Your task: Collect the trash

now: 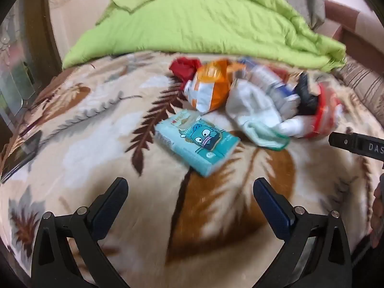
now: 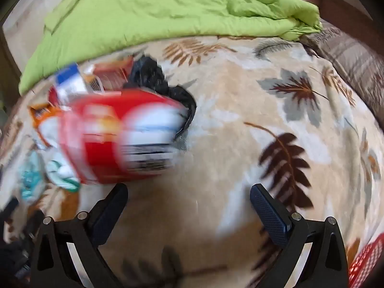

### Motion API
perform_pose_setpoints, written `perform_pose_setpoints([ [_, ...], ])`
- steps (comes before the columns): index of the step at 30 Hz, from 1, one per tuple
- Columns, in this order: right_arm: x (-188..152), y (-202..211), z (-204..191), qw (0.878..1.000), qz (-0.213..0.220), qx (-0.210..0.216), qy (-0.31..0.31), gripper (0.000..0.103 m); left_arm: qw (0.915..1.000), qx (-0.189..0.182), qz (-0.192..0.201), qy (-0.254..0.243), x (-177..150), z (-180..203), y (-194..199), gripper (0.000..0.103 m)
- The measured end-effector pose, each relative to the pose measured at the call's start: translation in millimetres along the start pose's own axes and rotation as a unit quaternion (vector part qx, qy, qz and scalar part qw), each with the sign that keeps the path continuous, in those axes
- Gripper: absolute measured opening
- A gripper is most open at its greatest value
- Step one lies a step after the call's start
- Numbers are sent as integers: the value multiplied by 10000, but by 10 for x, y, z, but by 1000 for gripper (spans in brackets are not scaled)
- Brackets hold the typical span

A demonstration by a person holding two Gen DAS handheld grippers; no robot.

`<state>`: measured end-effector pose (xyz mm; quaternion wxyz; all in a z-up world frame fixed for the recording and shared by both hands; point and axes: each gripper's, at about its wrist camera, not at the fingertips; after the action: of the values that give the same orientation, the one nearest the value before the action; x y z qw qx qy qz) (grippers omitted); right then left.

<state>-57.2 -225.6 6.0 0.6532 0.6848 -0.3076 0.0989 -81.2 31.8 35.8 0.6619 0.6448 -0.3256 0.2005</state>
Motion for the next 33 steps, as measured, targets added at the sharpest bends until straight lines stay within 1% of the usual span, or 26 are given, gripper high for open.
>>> perform_pose_setpoints([
  [3,-92,307,35,9995,299,76,-85,102,9992,35,399,-88,-86,-23,342,103],
  [5,-149,505,22,9985,524,123,75,102,9974,70,700,-173,-215,-43,587,103],
  [6,-234,664,12,9969,736,147,224,102,9963,45,841,-156,-293,-66,702,103],
  [9,-478,1024,30,9907,1265,85,486,102,9945,-44,1045,49,-323,-110,912,103],
  [13,-799,1335,58,9849,1621,143,583,102,9917,38,1282,-27,-475,-80,1099,103],
  [15,-907,1450,61,9819,1802,-26,576,102,9900,25,1412,-44,-561,-84,1159,103],
  [18,-972,1545,35,9768,2008,-176,723,102,9901,39,1404,-82,-628,-52,1185,103],
  [20,-1007,1549,25,9754,2049,-242,778,102,9926,-81,1196,-180,-662,3,1149,103],
  [22,-1021,1537,-8,9747,2051,-325,831,102,9930,-1,1160,-239,-684,10,1135,103],
  [24,-1049,1547,-45,9730,2095,-407,882,102,9927,-21,1196,-180,-687,-12,1148,103],
  [27,-1076,1551,-66,9709,2147,-490,939,102,9941,-10,1084,-44,-680,-63,1103,103],
  [29,-1075,1543,-76,9711,2127,-513,955,102,9952,-42,975,26,-670,-99,1060,103],
  [33,-1060,1534,-68,9724,2078,-522,920,102,9958,-74,916,61,-665,-139,1029,103],
])
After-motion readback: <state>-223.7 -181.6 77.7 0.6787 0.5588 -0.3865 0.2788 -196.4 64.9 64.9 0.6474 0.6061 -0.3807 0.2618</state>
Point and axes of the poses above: each gripper's, at about its wrist camera, not at the fingertips, and y roughly against the way its jaws point, z to its right, x to its top, and after that the axes turned 2 degrees about x, right-handed
